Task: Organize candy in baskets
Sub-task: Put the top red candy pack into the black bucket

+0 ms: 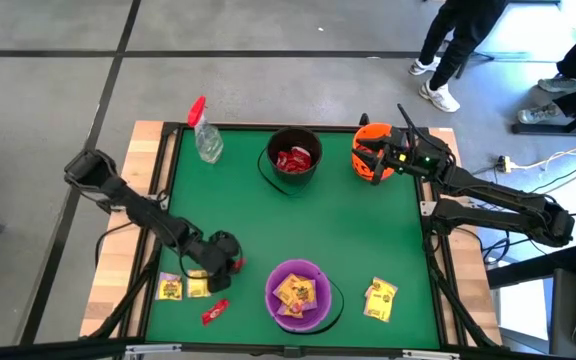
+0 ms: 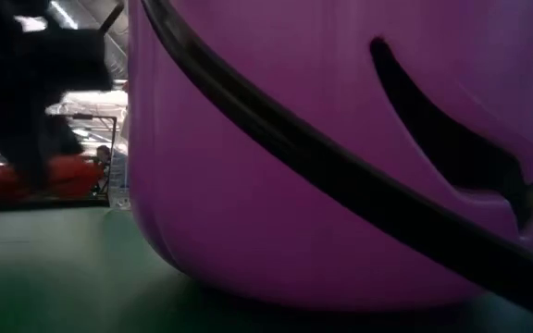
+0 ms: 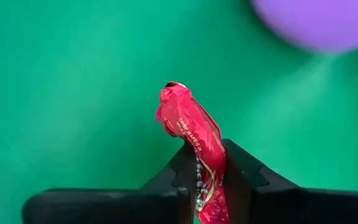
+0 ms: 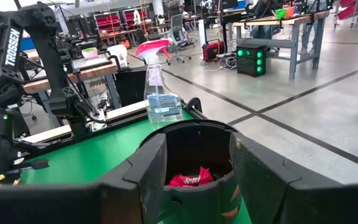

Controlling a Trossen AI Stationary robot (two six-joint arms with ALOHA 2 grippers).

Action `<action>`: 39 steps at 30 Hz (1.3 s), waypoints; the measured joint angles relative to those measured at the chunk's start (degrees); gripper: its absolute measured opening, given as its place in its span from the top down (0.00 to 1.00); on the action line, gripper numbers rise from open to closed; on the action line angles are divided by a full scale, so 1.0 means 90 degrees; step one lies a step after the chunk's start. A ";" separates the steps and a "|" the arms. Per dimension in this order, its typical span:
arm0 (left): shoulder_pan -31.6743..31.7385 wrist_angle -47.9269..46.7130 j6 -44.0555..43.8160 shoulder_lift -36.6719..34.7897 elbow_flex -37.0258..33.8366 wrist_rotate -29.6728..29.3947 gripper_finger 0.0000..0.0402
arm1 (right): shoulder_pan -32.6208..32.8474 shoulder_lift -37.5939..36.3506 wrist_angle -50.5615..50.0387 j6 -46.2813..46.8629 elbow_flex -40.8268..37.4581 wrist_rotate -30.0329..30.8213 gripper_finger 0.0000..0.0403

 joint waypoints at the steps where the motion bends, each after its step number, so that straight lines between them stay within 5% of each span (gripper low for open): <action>1: 0.0095 -0.0009 0.0197 -0.0087 0.0026 -0.0083 0.91 | 0.0002 0.0000 0.0002 0.0000 0.0000 0.0000 0.56; 10: 0.1484 -0.0008 0.2781 -0.0884 0.0481 -0.1265 0.90 | 0.0000 0.0000 0.0000 -0.0002 0.0000 -0.0002 0.56; 16: 0.2823 0.0024 0.4459 -0.1060 0.1161 -0.1344 0.90 | 0.0000 0.0000 0.0000 -0.0002 0.0000 -0.0002 0.56; 28: 0.5148 0.1391 0.5751 -0.0996 0.1744 0.0315 0.90 | 0.0000 0.0000 -0.0005 -0.0124 0.0000 -0.0002 0.56; 39: 0.5860 0.2945 0.5487 -0.0171 0.1749 0.1459 0.90 | -0.0002 0.0000 -0.0005 -0.0133 0.0000 -0.0002 0.56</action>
